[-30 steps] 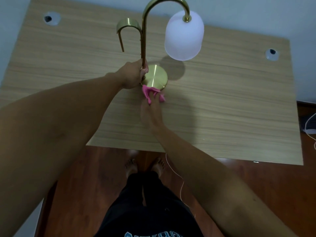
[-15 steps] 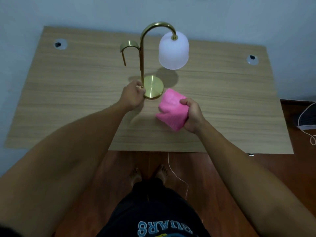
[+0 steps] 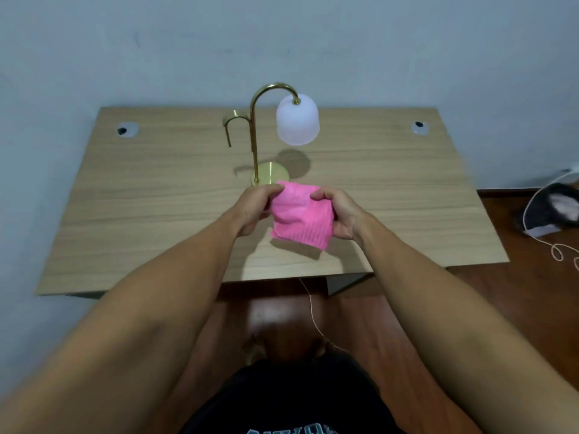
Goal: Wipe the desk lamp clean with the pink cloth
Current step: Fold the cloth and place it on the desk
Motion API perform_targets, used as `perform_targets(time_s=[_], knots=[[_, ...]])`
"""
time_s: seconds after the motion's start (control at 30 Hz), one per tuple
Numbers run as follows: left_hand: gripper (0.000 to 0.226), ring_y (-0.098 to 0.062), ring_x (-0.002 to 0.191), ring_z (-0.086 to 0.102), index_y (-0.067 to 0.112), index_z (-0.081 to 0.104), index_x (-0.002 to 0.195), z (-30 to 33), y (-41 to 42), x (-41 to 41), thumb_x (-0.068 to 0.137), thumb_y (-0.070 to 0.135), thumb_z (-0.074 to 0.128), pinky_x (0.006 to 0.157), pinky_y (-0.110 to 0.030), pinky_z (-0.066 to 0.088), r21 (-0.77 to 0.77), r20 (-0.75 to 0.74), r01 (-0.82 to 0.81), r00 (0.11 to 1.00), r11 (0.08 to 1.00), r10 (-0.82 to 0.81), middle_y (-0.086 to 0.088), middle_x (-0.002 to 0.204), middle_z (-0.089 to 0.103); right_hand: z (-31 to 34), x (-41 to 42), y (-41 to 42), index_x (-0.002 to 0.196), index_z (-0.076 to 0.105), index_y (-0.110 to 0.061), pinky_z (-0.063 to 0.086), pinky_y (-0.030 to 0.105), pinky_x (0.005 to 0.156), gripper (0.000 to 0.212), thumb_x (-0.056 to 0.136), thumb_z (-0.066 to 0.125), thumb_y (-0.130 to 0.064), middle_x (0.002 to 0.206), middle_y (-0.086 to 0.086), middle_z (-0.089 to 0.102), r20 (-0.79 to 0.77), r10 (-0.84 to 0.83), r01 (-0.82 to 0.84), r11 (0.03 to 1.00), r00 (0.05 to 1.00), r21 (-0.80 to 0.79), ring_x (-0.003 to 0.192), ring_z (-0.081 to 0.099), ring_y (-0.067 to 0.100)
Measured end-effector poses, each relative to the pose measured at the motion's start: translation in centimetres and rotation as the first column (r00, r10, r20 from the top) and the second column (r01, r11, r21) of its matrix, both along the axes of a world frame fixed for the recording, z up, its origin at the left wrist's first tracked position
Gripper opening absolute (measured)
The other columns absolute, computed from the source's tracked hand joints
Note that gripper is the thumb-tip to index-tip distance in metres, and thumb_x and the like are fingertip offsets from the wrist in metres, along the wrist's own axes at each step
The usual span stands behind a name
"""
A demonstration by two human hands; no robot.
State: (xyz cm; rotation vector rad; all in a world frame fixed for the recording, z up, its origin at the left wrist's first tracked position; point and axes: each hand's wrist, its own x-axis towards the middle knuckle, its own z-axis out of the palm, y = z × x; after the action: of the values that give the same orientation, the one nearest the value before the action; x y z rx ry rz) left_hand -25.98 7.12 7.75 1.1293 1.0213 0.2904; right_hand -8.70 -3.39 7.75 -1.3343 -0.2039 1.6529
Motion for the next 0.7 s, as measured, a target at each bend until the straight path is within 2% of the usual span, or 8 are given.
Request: perform_targets(time_s=[0.07, 0.13, 0.2, 0.3, 0.37, 0.47, 0.57, 0.7], knots=[[0.05, -0.022, 0.089, 0.062, -0.002, 0.064, 0.124, 0.1, -0.6, 0.4, 0.086, 0.031, 0.061, 0.078, -0.034, 0.047, -0.005, 0.023, -0.002, 1.0, 1.0, 0.003, -0.007, 0.099, 0.07, 0.4, 0.7, -0.5, 0.118, 0.046, -0.009, 0.056, 0.045, 0.082, 0.041, 0.081, 0.062, -0.016, 0.097, 0.017, 0.065, 0.009, 0.024, -0.024, 1.0, 1.0, 0.01, 0.087, 0.067, 0.033], [0.033, -0.019, 0.083, 0.067, 0.002, 0.064, 0.116, 0.3, -1.4, 0.9, 0.098, 0.027, 0.054, 0.069, -0.031, 0.054, 0.021, 0.051, 0.015, 0.999, 1.0, -0.016, -0.005, 0.095, 0.071, 0.8, 1.6, -1.1, 0.116, 0.047, -0.009, 0.055, 0.045, 0.078, 0.035, 0.083, 0.058, -0.013, 0.096, 0.016, 0.064, 0.015, 0.043, -0.044, 0.999, 0.999, 0.021, 0.087, 0.066, 0.032], [0.032, -0.025, 0.085, 0.069, 0.005, 0.061, 0.11, -0.1, -2.1, 1.6, 0.102, 0.035, 0.05, 0.061, -0.031, 0.058, 0.09, 0.018, 0.017, 1.0, 0.996, -0.019, -0.009, 0.098, 0.071, 1.1, 2.9, -2.0, 0.113, 0.049, -0.008, 0.054, 0.044, 0.078, 0.038, 0.076, 0.058, -0.01, 0.099, 0.015, 0.062, 0.034, 0.049, -0.05, 0.998, 0.998, 0.028, 0.092, 0.064, 0.031], [0.043, -0.021, 0.056, 0.061, 0.001, 0.057, 0.101, 0.1, -4.0, 3.1, 0.105, 0.041, 0.041, 0.041, -0.028, 0.046, 0.265, -0.087, 0.099, 0.993, 0.959, -0.078, -0.008, 0.073, 0.058, 0.6, 5.4, -3.6, 0.115, 0.055, -0.011, 0.058, 0.043, 0.079, 0.042, 0.074, 0.061, -0.009, 0.108, 0.015, 0.063, 0.094, 0.071, -0.072, 0.997, 0.993, 0.0, 0.1, 0.064, 0.032], [0.047, -0.017, 0.048, 0.057, 0.001, 0.052, 0.109, 0.2, -5.8, 4.7, 0.106, 0.045, 0.037, 0.038, -0.028, 0.044, 0.319, -0.156, 0.104, 0.986, 0.942, -0.056, -0.008, 0.072, 0.056, 0.3, 7.3, -4.8, 0.117, 0.056, -0.013, 0.063, 0.044, 0.075, 0.032, 0.086, 0.063, -0.011, 0.106, 0.011, 0.066, 0.167, 0.11, -0.107, 0.994, 0.98, -0.026, 0.098, 0.068, 0.03], [0.044, -0.02, 0.052, 0.055, 0.009, 0.045, 0.115, -0.5, -8.0, 7.3, 0.105, 0.05, 0.034, 0.036, -0.028, 0.042, 0.355, -0.235, 0.091, 0.972, 0.931, -0.006, -0.006, 0.077, 0.054, -0.3, 10.4, -6.6, 0.119, 0.06, -0.017, 0.064, 0.044, 0.071, 0.015, 0.103, 0.058, -0.016, 0.096, 0.005, 0.071, 0.291, 0.172, -0.168, 0.985, 0.941, -0.039, 0.092, 0.071, 0.025], [0.046, -0.019, 0.045, 0.054, 0.008, 0.045, 0.115, -1.4, -9.4, 10.1, 0.105, 0.051, 0.031, 0.032, -0.029, 0.041, 0.371, -0.245, 0.103, 0.97, 0.923, -0.01, -0.007, 0.075, 0.05, -0.7, 13.5, -8.1, 0.118, 0.063, -0.015, 0.063, 0.047, 0.076, 0.014, 0.107, 0.056, -0.019, 0.1, 0.007, 0.073, 0.366, 0.194, -0.186, 0.981, 0.91, -0.057, 0.094, 0.073, 0.025], [0.043, -0.017, 0.056, 0.049, 0.009, 0.041, 0.115, -2.4, -11.3, 13.6, 0.106, 0.049, 0.028, 0.036, -0.027, 0.037, 0.333, -0.291, 0.079, 0.956, 0.94, 0.023, -0.003, 0.078, 0.046, -1.3, 16.9, -9.9, 0.114, 0.062, -0.006, 0.065, 0.046, 0.075, 0.012, 0.106, 0.053, -0.011, 0.097, 0.01, 0.075, 0.381, 0.185, -0.172, 0.983, 0.906, -0.068, 0.089, 0.077, 0.026]])
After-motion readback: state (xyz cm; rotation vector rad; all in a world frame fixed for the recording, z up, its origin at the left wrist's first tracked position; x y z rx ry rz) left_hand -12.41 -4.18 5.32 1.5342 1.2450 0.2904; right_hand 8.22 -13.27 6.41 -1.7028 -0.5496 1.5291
